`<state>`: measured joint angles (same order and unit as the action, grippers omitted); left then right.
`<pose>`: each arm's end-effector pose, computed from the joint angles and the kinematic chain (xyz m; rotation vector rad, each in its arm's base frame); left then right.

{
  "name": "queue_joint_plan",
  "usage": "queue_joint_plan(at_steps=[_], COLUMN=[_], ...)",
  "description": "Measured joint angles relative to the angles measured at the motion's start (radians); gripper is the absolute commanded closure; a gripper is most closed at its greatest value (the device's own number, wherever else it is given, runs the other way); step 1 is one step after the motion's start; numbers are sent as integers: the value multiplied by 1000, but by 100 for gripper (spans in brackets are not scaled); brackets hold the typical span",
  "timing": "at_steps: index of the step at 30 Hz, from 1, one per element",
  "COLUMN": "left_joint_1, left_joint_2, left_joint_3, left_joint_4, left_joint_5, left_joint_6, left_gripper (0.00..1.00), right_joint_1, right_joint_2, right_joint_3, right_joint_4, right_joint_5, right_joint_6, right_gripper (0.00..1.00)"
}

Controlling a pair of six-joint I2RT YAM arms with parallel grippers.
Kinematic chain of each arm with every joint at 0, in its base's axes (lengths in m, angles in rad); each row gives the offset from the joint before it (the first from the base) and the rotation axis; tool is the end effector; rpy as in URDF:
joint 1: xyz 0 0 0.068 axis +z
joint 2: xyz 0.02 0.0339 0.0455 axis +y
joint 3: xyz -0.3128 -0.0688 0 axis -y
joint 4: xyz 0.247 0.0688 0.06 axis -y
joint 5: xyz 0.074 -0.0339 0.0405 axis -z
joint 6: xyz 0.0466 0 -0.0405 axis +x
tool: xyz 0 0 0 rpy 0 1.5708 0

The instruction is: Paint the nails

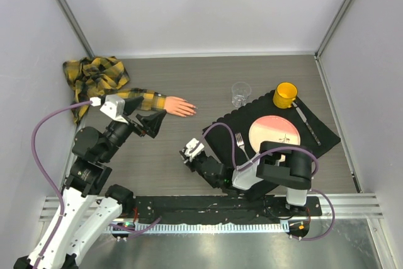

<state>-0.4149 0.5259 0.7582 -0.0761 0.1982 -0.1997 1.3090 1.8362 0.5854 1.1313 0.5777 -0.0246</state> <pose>0.0826 -0.0464 0.4044 0.3210 1.4132 -0.6458 0.1149 0.3305 0.1863 -0.6736 1.5538 0.4804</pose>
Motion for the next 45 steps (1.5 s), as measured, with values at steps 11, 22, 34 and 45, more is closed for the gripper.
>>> queue_joint_plan(at_steps=[11, 22, 34, 45], left_joint_1=[0, 0, 0, 0], left_joint_2=[0, 9, 13, 51], left_joint_3=[0, 0, 8, 212], left_joint_4=[0, 0, -14, -170], left_joint_5=[0, 8, -1, -30], left_joint_6=[0, 0, -6, -229], left_gripper=[0, 0, 0, 0], right_joint_1=[9, 12, 9, 0], right_joint_2=[78, 79, -337, -867], right_joint_3=[6, 20, 218, 463], right_joint_4=[87, 77, -517, -1310], right_joint_5=[51, 87, 137, 171], right_joint_6=[5, 22, 136, 369], right_gripper=[82, 43, 33, 8])
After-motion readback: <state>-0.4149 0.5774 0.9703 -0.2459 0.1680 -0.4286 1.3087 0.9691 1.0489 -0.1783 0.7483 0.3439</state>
